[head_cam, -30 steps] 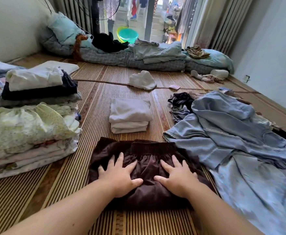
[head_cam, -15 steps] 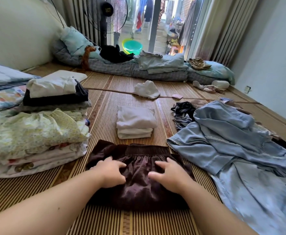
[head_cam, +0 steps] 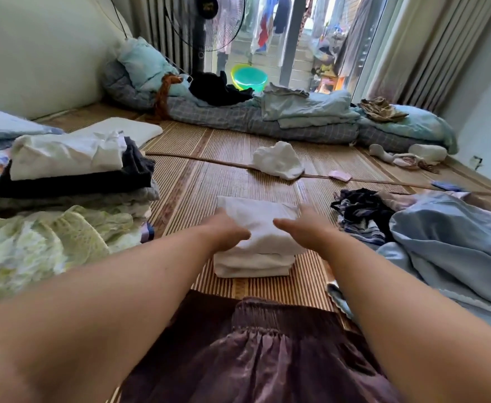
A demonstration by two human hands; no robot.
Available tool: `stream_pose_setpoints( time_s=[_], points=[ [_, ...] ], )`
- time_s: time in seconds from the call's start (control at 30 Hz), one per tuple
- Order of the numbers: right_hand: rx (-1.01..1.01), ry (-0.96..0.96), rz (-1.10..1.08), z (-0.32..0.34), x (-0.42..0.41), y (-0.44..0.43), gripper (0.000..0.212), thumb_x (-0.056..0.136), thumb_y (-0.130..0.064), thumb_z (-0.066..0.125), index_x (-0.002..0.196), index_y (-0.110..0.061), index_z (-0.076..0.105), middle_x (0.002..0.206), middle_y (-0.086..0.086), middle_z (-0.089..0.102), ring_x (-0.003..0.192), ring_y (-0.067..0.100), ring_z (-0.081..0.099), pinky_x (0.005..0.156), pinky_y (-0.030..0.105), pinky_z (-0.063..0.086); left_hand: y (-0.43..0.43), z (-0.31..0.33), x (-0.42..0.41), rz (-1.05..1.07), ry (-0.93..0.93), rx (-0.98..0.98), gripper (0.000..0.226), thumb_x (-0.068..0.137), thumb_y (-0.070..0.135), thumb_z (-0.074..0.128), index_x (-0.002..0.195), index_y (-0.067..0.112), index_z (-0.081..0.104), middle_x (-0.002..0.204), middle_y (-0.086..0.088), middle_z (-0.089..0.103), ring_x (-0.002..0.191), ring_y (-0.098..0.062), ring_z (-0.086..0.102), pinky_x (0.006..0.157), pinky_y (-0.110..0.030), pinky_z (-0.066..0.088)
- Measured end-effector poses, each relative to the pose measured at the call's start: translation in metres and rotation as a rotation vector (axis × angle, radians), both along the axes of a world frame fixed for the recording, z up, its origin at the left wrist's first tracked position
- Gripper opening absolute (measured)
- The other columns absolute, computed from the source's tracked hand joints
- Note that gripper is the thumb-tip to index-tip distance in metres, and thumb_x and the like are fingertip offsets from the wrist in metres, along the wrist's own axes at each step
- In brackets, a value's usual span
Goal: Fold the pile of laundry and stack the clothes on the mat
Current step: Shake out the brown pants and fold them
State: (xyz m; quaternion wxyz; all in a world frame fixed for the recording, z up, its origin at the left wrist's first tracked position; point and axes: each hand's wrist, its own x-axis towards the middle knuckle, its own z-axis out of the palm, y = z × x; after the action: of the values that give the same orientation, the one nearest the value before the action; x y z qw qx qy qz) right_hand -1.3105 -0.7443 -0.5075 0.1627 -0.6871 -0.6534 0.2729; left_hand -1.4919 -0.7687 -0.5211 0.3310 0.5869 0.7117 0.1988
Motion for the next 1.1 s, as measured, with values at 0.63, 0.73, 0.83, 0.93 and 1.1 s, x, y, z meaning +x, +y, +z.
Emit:
stream_pose_setpoints(
  time_s=[0.63,0.73,0.83,0.93,1.1],
  points=[
    [-0.381,0.626,-0.113,-0.039,-0.003,0.037,0.022,0.090,-0.024,0.068,0.101,-0.007,0.059,0.082,0.011,0.072,0.073,0.024,0.071,0.057,0.033,0.059,0.046,-0.038,0.010,0.166,-0.644,0.024,0.095,0.083,-0.007,0.057,0.154,0.036,0.011,0.133,-0.017,0.049,0.105,-0.034,0.060,0.086,-0.047,0.055],
    [-0.316,0.718,-0.128,-0.020,0.009,0.016,0.016,0.089,-0.019,0.069,0.097,-0.007,0.060,0.075,0.009,0.074,0.064,0.021,0.072,0.050,0.030,0.057,0.028,-0.017,0.015,0.115,-0.795,0.057,0.099,0.079,-0.013,0.057,0.152,0.039,0.014,0.137,-0.016,0.045,0.109,-0.033,0.058,0.086,-0.046,0.055],
    [-0.237,0.750,-0.118,0.016,0.025,-0.012,0.027,0.089,-0.016,0.069,0.112,-0.004,0.061,0.094,0.015,0.073,0.074,0.024,0.072,0.053,0.032,0.058,0.004,0.013,0.032,0.077,-0.865,0.133,0.092,0.078,-0.015,0.057,0.149,0.033,0.023,0.122,-0.010,0.054,0.101,-0.026,0.061,0.075,-0.038,0.058],
    [-0.165,0.751,-0.118,0.052,0.044,-0.054,0.026,0.088,-0.015,0.070,0.110,-0.002,0.064,0.092,0.014,0.073,0.075,0.024,0.071,0.058,0.034,0.059,-0.035,0.044,0.052,0.026,-0.930,0.141,0.079,0.077,-0.016,0.055,0.138,0.030,0.033,0.115,-0.011,0.056,0.094,-0.026,0.064,0.065,-0.033,0.058],
    [-0.182,0.752,-0.131,0.077,0.064,-0.143,0.025,0.084,-0.017,0.074,0.103,-0.005,0.066,0.089,0.011,0.075,0.076,0.024,0.073,0.060,0.035,0.059,-0.117,0.059,0.060,-0.004,-0.915,0.144,0.072,0.075,-0.009,0.062,0.134,0.025,0.039,0.113,-0.010,0.061,0.096,-0.028,0.067,0.071,-0.035,0.058]
  ],
)
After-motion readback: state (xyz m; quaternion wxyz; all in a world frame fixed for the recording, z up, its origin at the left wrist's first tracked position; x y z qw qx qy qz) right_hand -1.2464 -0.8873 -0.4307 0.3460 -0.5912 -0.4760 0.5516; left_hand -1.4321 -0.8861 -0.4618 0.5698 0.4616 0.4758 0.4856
